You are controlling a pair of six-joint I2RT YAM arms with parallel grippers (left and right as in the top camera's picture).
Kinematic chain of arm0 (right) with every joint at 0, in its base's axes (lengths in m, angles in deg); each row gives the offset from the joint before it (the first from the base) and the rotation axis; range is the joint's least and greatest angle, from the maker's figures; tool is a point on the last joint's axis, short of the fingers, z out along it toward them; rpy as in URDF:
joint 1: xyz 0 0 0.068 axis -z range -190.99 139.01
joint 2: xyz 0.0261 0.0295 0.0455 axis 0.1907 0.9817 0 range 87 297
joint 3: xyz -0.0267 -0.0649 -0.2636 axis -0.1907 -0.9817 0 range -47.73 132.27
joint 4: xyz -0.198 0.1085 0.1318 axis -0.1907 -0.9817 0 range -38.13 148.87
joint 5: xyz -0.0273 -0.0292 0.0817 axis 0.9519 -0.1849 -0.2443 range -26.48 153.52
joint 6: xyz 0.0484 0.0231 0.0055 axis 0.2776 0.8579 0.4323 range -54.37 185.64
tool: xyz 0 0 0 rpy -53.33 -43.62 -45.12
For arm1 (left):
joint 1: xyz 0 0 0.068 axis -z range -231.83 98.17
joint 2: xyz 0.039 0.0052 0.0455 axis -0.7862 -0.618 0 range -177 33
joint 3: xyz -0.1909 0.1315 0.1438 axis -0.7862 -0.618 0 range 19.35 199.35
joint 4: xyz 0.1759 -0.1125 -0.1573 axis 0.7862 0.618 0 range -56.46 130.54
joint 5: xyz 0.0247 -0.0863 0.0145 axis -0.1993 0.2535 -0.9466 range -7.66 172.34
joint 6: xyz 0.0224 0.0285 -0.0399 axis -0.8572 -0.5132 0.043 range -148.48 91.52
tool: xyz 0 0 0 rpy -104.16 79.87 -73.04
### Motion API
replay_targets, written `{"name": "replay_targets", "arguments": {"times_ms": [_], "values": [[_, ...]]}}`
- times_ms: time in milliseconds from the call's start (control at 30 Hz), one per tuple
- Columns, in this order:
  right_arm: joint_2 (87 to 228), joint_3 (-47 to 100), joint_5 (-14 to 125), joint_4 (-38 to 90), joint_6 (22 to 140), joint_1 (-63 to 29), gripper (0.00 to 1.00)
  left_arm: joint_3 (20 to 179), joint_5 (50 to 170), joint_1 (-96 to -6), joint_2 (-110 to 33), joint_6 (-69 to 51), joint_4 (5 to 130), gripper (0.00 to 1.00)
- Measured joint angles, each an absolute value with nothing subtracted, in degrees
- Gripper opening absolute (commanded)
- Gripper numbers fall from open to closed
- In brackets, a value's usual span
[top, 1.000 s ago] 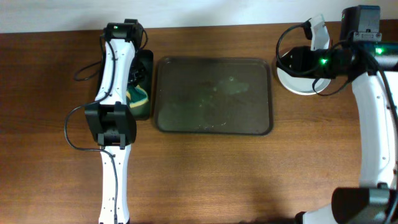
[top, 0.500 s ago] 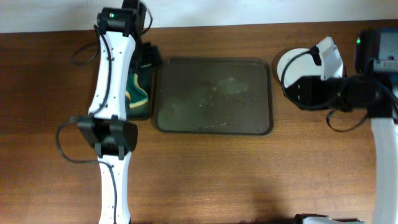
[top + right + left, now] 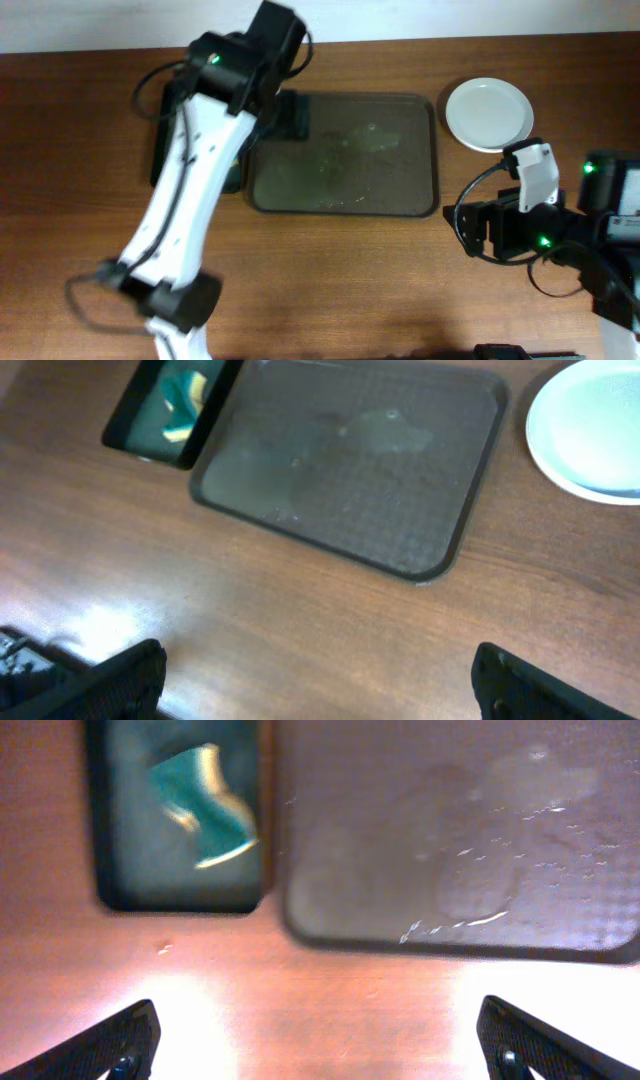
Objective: Clean dirty plates on tray and stack at the side
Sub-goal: 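Drop the sponge into the small black tray with the left gripper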
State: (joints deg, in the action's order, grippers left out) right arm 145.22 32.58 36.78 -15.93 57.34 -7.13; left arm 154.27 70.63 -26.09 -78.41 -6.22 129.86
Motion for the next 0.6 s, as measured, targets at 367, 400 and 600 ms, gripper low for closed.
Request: {"name": "replay_targets", "arguments": {"times_ms": [367,400,600], "values": [[149.33,29.96,37.17,-10.86,58.43,-7.13,0.98,111.93,61.89,-26.20,-35.18,6.79,114.32,1.00],[150.09,29.94,37.17,-11.30,58.43,-7.13,0.98,109.72,61.84,-26.20,-33.37,7.09,113.64,0.99],[151.99,29.91,37.17,-11.04,58.43,-7.13,0.98,104.00,61.65,-26.20,-29.00,7.81,112.02,0.99]]}}
